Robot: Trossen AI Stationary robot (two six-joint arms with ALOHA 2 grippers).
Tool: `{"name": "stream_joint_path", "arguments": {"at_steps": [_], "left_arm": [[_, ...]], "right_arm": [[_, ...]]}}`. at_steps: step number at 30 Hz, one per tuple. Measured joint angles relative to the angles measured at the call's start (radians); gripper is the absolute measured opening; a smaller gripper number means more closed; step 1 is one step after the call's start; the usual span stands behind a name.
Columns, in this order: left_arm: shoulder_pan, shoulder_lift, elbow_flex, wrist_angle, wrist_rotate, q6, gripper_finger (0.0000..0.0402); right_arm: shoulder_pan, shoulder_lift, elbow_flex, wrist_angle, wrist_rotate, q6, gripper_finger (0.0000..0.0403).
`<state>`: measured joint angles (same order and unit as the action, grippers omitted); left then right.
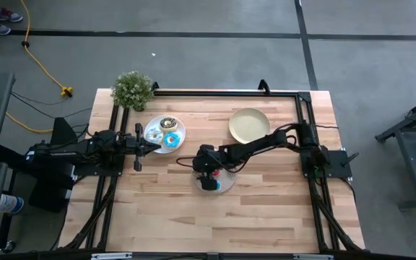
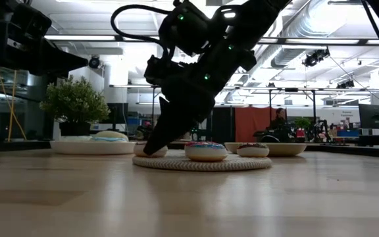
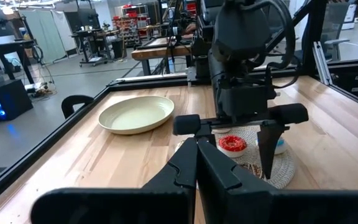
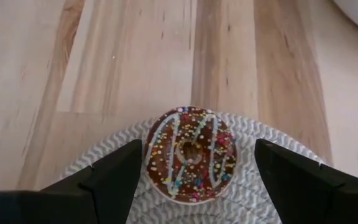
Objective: Pick & Place donuts
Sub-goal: Put the small chocolate brown donut on the brown plate
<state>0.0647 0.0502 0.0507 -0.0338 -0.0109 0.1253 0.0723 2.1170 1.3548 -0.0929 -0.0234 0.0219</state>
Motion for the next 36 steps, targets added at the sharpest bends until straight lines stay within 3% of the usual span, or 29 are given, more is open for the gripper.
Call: {"name": "stream_joint_path", "arguments": {"at_steps": [6,25,36], "left_arm": [[0.0,0.0,0.0,0.0,0.0,0.0,0.0001],[0.0,0.0,0.0,0.0,0.0,0.0,0.0001],[0.0,0.0,0.001,0.0,0.0,0.0,0.0001]], "right_arm": [[0.0,0.0,0.0,-0.014,-0.009,0.0,0.0295],[0.0,0.0,0.0,0.012,-0.01,-0.003,0.0207],[-0.012,-0.053,0.0,-0.004,-0.01,-0.004,0.0196]]}}
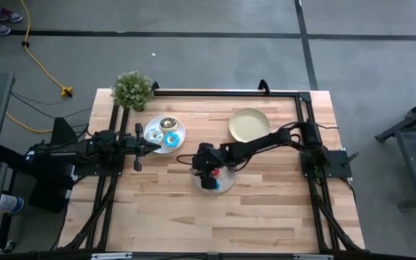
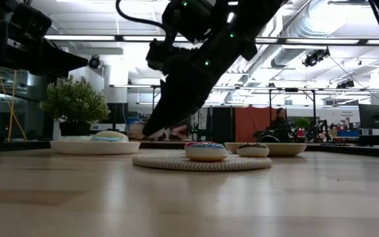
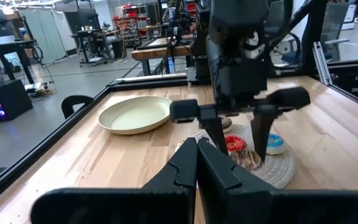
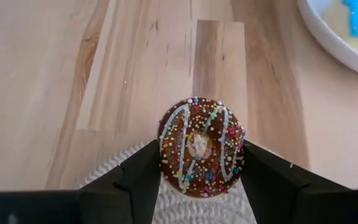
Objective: Pick & Place donuts
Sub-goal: Put the small chocolate brown donut on the brown plate
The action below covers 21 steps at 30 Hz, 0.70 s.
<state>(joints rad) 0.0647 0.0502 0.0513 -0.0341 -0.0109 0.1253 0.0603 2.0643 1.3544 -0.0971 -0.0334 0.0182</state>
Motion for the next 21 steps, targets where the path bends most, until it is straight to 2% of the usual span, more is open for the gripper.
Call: {"name": "stream_joint_path", "arguments": {"at_steps": [12,21], "left_arm": [[0.0,0.0,0.001,-0.001,0.0,0.0,0.0001],[0.0,0.0,0.001,-0.003,0.0,0.0,0.0001]], "right_arm": [[-0.063,-0.142,-0.033,-0.142,0.066,0.002,0.0193],[-0.121,-0.374,-0.275,-0.138,0.165,0.008,0.0193]]}}
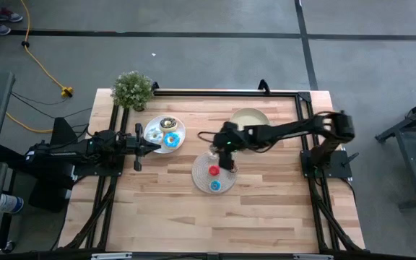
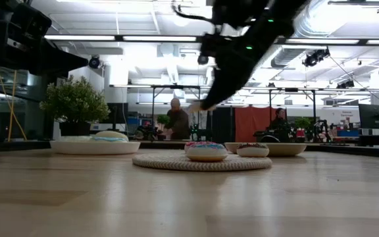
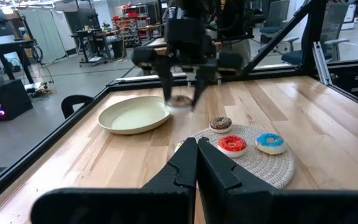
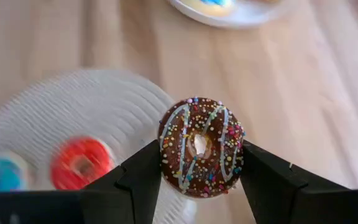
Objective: Pick & Place donuts
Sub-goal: Put the small chocolate brown donut on the brown plate
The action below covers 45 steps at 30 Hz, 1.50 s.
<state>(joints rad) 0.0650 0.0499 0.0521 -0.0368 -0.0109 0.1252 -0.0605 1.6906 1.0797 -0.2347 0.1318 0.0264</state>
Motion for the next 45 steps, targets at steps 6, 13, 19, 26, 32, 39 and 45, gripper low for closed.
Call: {"name": "stream_joint_path", "arguments": {"at_steps": [6,13,19,26,32,39,45], "left_arm": [[0.0,0.0,0.0,-0.012,0.0,0.0,0.0001],[0.0,0.0,0.0,-0.019,0.0,0.0,0.0001],[0.0,0.0,0.0,-0.019,0.0,0.0,0.0001],[0.0,0.0,0.0,-0.019,0.0,0.0,0.0001],[0.0,0.0,0.0,-0.018,0.0,0.0,0.0001],[0.0,0.0,0.0,-0.019,0.0,0.0,0.0001],[0.0,0.0,0.0,-0.019,0.0,0.0,0.0001]], "right_arm": [[-0.052,-0.171,-0.169,0.0,0.075,0.103,0.0193],[-0.139,-0.249,-0.261,-0.022,0.109,0.215,0.0193],[-0.214,-0.237,-0.26,-0.035,0.105,0.265,0.0193],[-0.287,-0.235,-0.252,-0.044,0.103,0.266,0.0194],[-0.353,-0.17,-0.134,-0.161,0.064,0.264,0.0195],[-0.4,-0.056,0.015,-0.315,0.005,0.262,0.0195],[-0.432,0.052,0.066,-0.352,-0.059,0.262,0.0195]]}}
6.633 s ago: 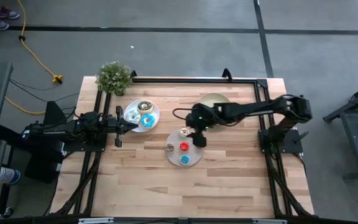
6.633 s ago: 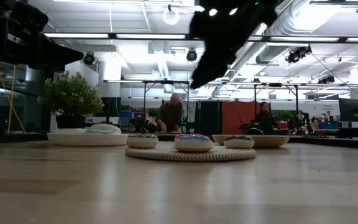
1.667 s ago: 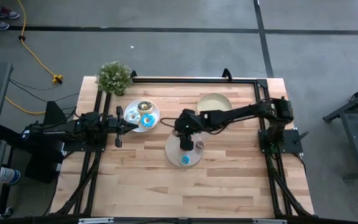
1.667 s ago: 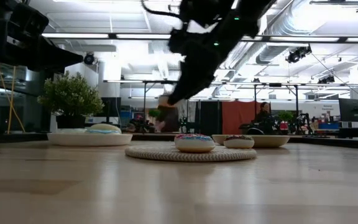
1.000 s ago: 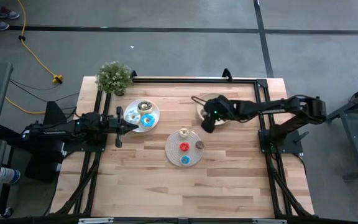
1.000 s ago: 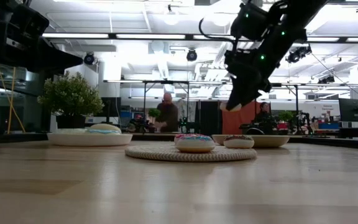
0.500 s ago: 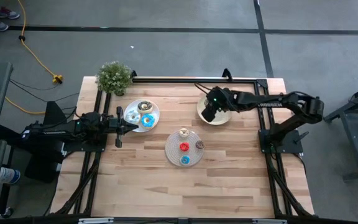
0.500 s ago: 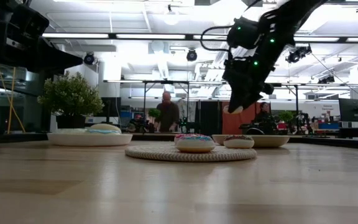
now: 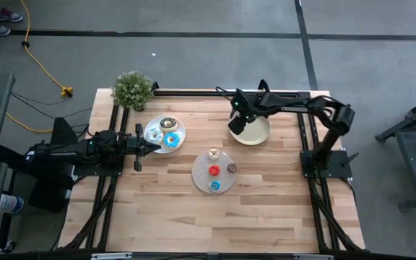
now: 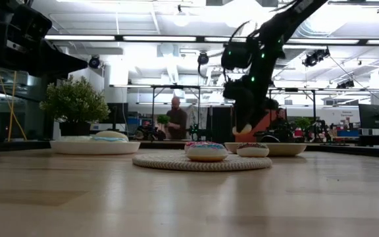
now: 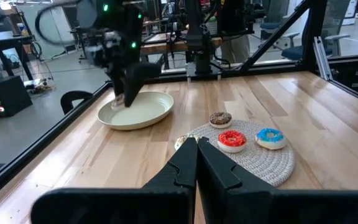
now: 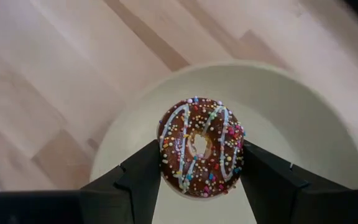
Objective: Pick & Place donuts
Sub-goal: Put the small chocolate brown donut on the brown plate
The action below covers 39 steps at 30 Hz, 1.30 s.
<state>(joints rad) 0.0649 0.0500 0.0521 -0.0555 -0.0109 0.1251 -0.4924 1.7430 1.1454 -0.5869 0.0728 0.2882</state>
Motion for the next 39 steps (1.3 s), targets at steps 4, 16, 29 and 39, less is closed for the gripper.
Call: {"name": "stream_joint_path", "arguments": {"at_steps": [4,16,29,39], "left_arm": [[0.0,0.0,0.0,0.0,0.0,0.0,0.0001],[0.0,0.0,0.0,0.0,0.0,0.0,0.0001],[0.0,0.0,0.0,0.0,0.0,0.0,0.0001],[0.0,0.0,0.0,0.0,0.0,0.0,0.0001]], "right_arm": [[-0.007,0.045,0.003,0.008,-0.012,0.0,0.0195],[-0.007,0.111,0.002,0.015,-0.012,-0.001,0.0195],[-0.008,0.124,0.002,0.036,-0.038,-0.042,0.0212],[-0.008,0.123,0.002,0.038,-0.039,-0.045,0.0261]]}}
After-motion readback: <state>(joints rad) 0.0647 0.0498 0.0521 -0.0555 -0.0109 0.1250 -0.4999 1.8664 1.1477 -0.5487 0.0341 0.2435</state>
